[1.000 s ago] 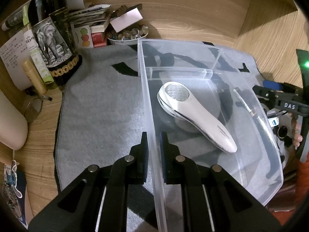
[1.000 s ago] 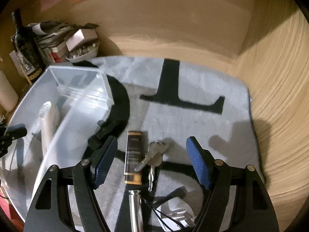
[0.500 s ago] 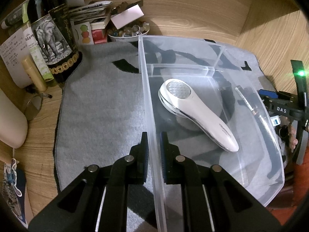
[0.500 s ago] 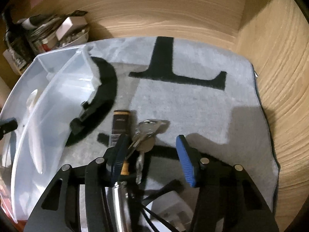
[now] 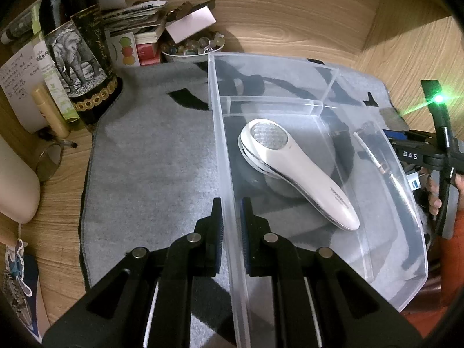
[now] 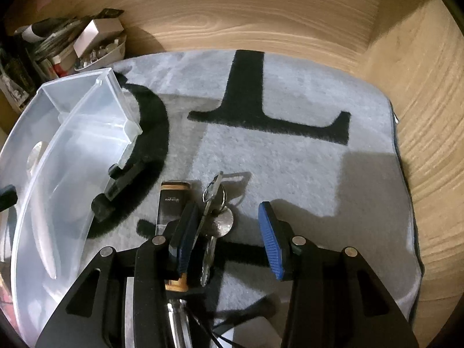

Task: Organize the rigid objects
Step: 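Move the right gripper to the keys and close on them, then lift the keys and drop them into the box beside the white device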

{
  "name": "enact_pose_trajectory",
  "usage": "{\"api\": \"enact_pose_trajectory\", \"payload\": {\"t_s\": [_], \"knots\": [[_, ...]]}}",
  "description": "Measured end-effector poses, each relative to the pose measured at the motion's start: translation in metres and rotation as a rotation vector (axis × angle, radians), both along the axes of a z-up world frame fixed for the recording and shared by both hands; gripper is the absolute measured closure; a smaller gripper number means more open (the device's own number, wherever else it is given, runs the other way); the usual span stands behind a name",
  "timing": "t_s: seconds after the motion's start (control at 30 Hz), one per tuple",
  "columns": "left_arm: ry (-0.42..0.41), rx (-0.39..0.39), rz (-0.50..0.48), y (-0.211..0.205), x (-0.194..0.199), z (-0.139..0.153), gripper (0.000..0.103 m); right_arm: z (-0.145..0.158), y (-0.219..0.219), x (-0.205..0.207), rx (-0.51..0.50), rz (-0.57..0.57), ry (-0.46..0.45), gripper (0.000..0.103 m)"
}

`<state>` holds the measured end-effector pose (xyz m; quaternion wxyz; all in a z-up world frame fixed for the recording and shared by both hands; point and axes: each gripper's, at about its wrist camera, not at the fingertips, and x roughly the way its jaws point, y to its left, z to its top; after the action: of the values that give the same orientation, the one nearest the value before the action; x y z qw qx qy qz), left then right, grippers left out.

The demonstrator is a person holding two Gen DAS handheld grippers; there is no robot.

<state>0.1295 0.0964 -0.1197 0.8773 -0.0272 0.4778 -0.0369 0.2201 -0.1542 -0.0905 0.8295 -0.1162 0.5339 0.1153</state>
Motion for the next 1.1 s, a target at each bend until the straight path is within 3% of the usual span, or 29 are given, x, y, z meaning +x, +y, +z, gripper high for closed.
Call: {"api": "enact_pose_trajectory", "payload": {"t_s": [0.1, 0.17, 0.37, 0.4, 0.53, 0.8, 0.93, 1.1], "knots": [[-0.002, 0.001, -0.001, 0.000, 0.000, 0.000, 0.091, -0.003, 0.005, 0.004, -0.021, 0.003, -0.005, 0.067], [-0.002, 0.000, 0.000, 0.000, 0.000, 0.000, 0.091, -0.002, 0.007, 0.005, -0.026, -0.002, -0.016, 0.083], [-0.006, -0.002, -0.004, 0.000, 0.000, 0.000, 0.091, -0.002, 0.009, 0.000, -0.044, 0.017, -0.039, 0.084], [-0.007, -0.001, -0.004, 0.001, 0.000, 0.001, 0.091, 0.000, 0.009, -0.002, -0.041, 0.018, -0.044, 0.091], [-0.008, -0.002, -0.005, 0.001, -0.001, 0.001, 0.091, 0.011, 0.010, -0.010, -0.042, 0.021, -0.088, 0.095], [-0.014, 0.003, -0.006, 0.000, -0.002, 0.001, 0.091, 0.036, 0.007, -0.019, -0.047, 0.038, -0.167, 0.096], [-0.019, 0.002, -0.007, 0.000, -0.003, 0.002, 0.091, 0.038, -0.004, -0.012, -0.007, 0.008, -0.110, 0.095], [-0.020, -0.002, -0.007, 0.002, -0.003, 0.002, 0.091, 0.022, -0.004, -0.003, 0.002, 0.000, -0.042, 0.081]]}}
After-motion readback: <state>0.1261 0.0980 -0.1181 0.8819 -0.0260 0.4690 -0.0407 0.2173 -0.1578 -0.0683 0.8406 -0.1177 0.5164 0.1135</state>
